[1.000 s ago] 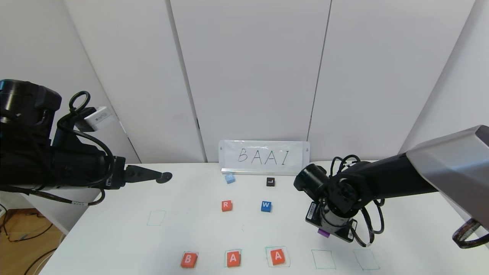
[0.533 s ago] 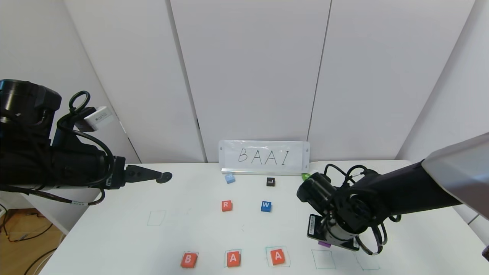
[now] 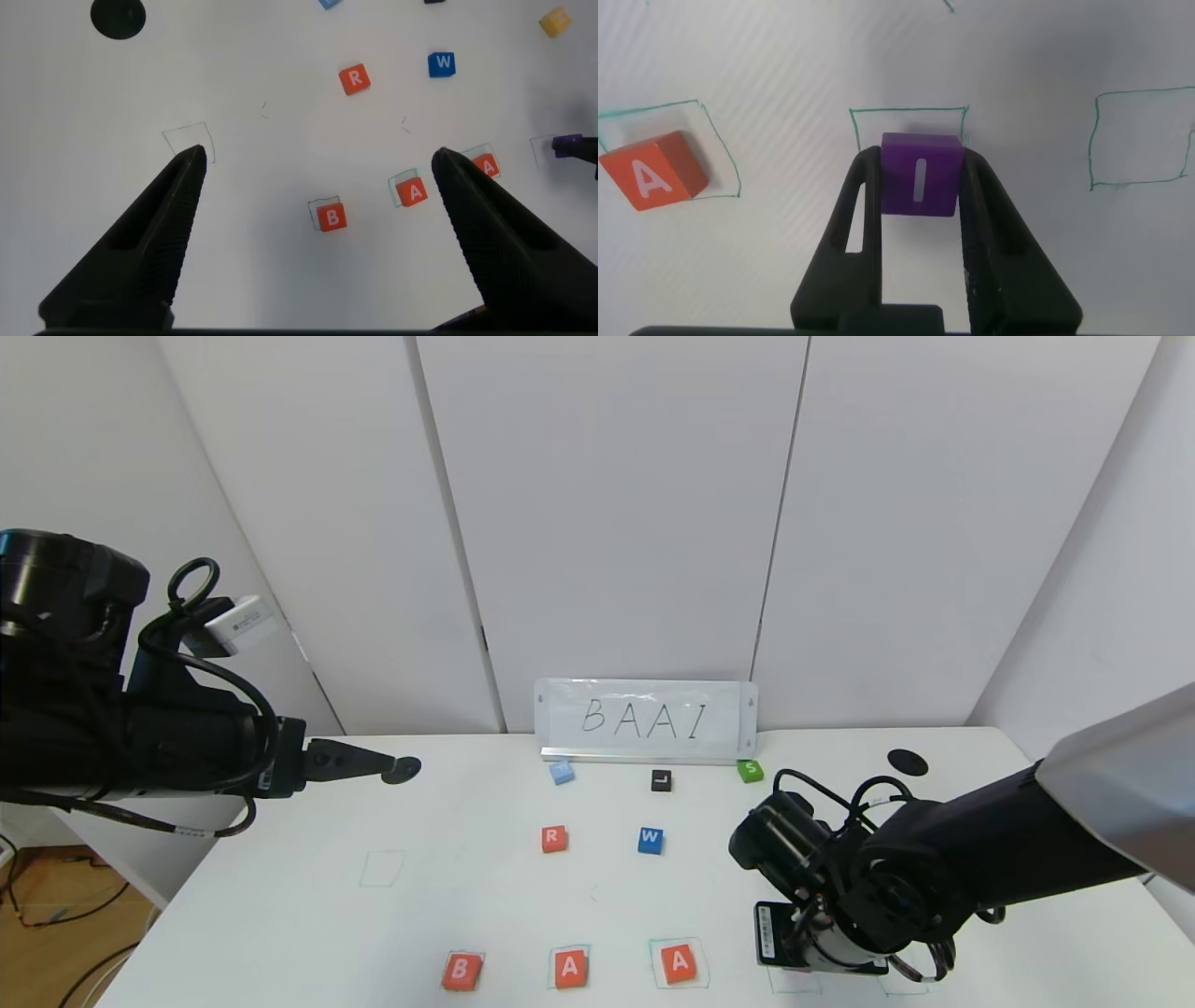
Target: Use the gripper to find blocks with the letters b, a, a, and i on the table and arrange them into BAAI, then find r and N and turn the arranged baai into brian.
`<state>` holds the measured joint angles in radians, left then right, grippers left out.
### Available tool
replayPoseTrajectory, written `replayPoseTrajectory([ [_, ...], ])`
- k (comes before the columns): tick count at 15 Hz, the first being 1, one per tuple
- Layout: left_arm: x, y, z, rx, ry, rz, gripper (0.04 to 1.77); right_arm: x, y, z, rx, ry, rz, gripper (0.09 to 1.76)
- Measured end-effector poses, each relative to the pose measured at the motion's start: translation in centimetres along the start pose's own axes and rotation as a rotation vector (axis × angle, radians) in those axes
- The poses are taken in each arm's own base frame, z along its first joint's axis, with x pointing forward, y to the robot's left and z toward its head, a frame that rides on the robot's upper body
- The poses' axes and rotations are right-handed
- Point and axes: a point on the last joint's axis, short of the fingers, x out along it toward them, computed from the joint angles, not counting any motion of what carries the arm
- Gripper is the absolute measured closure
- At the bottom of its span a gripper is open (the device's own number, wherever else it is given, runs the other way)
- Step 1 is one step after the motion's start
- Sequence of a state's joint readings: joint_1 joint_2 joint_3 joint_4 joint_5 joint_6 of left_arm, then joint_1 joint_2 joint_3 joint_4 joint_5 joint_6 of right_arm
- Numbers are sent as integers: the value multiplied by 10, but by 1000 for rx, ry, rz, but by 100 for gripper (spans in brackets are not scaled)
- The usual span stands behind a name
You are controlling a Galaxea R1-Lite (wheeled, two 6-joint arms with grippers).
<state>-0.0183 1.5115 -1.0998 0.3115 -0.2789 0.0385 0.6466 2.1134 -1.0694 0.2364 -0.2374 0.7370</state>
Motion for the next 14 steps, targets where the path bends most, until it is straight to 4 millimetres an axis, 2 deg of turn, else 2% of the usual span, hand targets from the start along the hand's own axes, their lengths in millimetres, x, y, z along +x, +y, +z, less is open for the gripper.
replayPoseTrajectory([
  [14, 2, 0, -1, 9, 6, -1, 9, 14, -4, -13, -58, 17, 1, 130],
])
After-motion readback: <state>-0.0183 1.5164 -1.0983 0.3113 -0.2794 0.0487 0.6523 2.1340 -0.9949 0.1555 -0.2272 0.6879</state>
